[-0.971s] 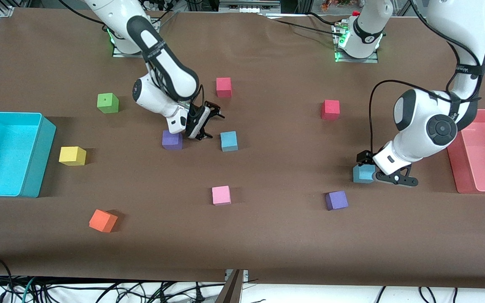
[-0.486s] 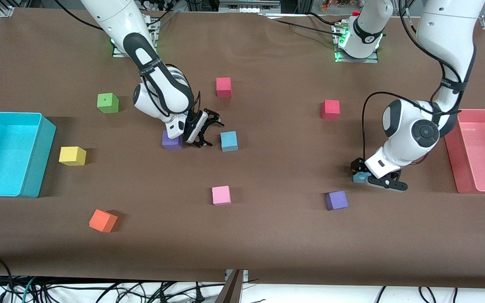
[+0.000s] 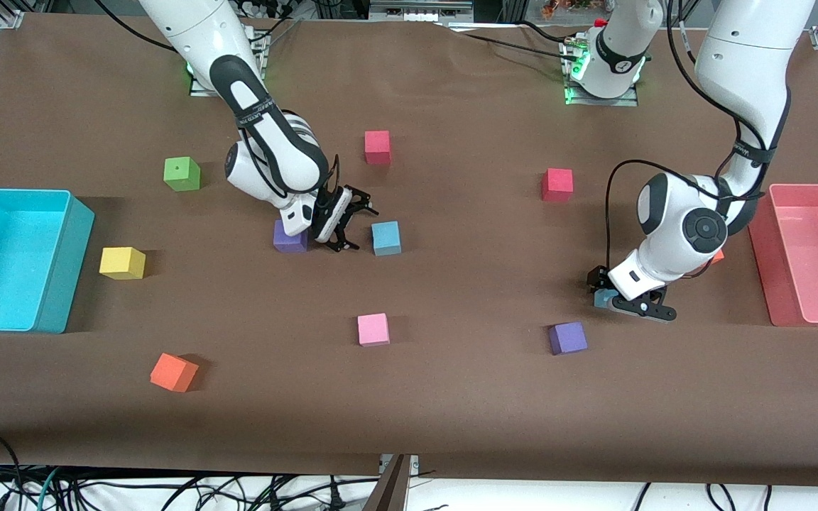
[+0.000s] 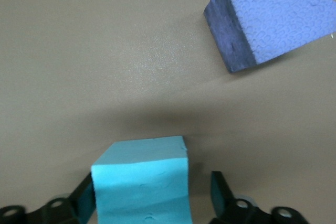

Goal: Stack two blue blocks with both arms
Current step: 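Open the right gripper while the left gripper grasps another light blue cube, then lift and carry the second light blue cube toward the first cube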

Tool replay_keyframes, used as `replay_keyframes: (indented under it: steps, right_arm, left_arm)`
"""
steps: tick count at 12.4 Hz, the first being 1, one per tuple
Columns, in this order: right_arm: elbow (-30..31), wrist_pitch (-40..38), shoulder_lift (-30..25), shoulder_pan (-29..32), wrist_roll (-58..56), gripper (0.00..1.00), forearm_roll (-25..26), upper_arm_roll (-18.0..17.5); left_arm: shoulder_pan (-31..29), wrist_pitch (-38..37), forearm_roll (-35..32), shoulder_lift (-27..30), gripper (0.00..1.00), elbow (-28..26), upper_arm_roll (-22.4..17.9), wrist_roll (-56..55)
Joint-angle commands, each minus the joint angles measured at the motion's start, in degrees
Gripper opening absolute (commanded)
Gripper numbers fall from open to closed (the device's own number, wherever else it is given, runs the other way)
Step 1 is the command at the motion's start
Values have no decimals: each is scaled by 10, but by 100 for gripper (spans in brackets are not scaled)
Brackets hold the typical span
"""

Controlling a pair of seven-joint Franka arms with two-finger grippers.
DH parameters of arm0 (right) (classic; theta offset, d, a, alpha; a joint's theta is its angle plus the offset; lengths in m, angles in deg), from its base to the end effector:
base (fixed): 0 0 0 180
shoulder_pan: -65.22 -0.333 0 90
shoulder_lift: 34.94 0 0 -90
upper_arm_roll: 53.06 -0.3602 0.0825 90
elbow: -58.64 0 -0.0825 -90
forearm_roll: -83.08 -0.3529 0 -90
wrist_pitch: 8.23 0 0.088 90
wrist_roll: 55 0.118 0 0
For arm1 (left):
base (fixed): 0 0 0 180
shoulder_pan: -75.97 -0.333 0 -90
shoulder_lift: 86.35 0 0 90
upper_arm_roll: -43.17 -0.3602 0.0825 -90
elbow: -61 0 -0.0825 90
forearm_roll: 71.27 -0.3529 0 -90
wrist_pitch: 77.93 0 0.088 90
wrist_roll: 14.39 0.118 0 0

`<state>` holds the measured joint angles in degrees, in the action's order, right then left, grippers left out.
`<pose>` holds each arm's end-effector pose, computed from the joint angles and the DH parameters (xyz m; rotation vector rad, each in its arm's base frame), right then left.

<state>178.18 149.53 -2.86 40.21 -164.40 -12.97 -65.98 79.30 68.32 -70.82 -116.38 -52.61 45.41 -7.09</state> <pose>0.4712 0.3167 0.1990 -2.2242 -1.1166 -0.5747 0.6179 -0.0585 0.2546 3.0999 -0.3306 0.0721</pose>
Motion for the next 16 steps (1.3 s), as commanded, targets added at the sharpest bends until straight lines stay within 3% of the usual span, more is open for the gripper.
replay_keyframes:
  steps: [1, 2, 6, 8, 12, 16]
  right_arm:
    - [-11, -1, 6, -7, -31, 100, -17, 4]
    - [-11, -1, 6, -7, -39, 100, -17, 4]
    - [-13, -4, 5, -7, -57, 100, -17, 4]
    - [-20, -4, 5, -7, -57, 100, -21, 4]
    - [-19, -17, 6, -7, -69, 100, -21, 4]
    - [-19, -40, 7, -6, -78, 100, -22, 6]
  left_arm:
    - [3, -1, 12, 10, 8, -9, -4, 20]
    - [3, -9, 12, 17, 0, -9, -4, 20]
    - [21, -136, 12, 83, 0, 33, 7, -13]
    - [30, -208, 12, 88, 0, 86, 42, -95]
    - [119, -243, 89, 65, 0, 165, 50, -251]
    - [242, -243, 83, 3, 0, 254, 45, -417]
